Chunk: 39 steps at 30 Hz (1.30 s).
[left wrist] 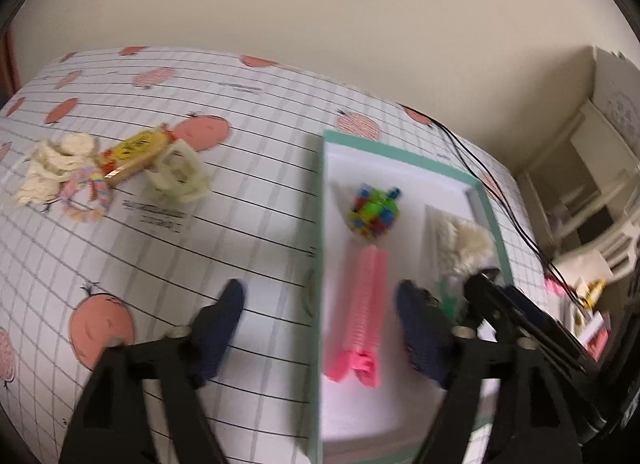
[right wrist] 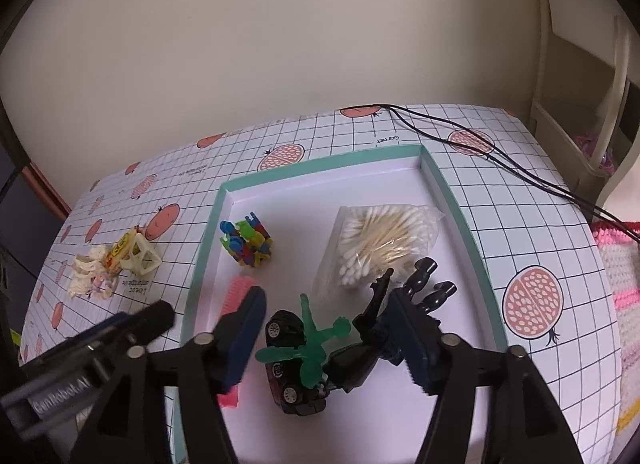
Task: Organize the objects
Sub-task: 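Open both tools to release the toy car and green figure in the tray, then move the left tool to the cream lace fabric while the right tool moves to the cream claw clip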
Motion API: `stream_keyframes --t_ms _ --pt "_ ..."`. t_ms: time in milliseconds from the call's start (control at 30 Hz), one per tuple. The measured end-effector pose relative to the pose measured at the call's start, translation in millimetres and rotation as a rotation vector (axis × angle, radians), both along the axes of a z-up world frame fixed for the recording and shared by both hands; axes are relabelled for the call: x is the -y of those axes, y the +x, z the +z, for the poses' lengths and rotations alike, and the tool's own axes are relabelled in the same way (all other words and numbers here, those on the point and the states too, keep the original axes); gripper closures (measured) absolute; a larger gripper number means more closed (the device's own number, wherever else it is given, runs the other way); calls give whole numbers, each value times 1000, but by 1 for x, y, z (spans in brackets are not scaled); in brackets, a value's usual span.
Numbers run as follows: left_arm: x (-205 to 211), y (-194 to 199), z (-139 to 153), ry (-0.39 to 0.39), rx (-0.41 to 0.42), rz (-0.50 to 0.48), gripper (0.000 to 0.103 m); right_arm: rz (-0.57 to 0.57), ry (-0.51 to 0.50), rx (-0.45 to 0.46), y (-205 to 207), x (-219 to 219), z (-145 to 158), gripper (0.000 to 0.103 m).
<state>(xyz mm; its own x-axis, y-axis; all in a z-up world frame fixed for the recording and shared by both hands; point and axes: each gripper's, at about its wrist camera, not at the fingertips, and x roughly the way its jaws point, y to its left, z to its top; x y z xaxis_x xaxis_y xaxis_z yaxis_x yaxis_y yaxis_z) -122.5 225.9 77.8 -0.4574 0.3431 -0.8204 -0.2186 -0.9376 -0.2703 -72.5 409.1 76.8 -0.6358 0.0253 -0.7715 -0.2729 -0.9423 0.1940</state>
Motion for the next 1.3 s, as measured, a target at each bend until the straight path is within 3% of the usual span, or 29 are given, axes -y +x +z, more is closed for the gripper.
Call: stream_keyframes --t_ms 67,133,300,700,1300 --pt "6 -2 1 -5 -17 28 17 9 -2 1 -1 1 -1 28" --pt "11 -4 1 5 -23 41 0 10 9 4 -1 2 -2 17" --pt "21 -9 -2 26 -24 83 0 12 6 -1 -2 3 -3 0" --pt "28 -11 0 32 -53 88 0 11 5 -8 -2 6 -4 0" --pt "62 -23 13 11 -84 107 0 7 104 1 -8 26 2 0"
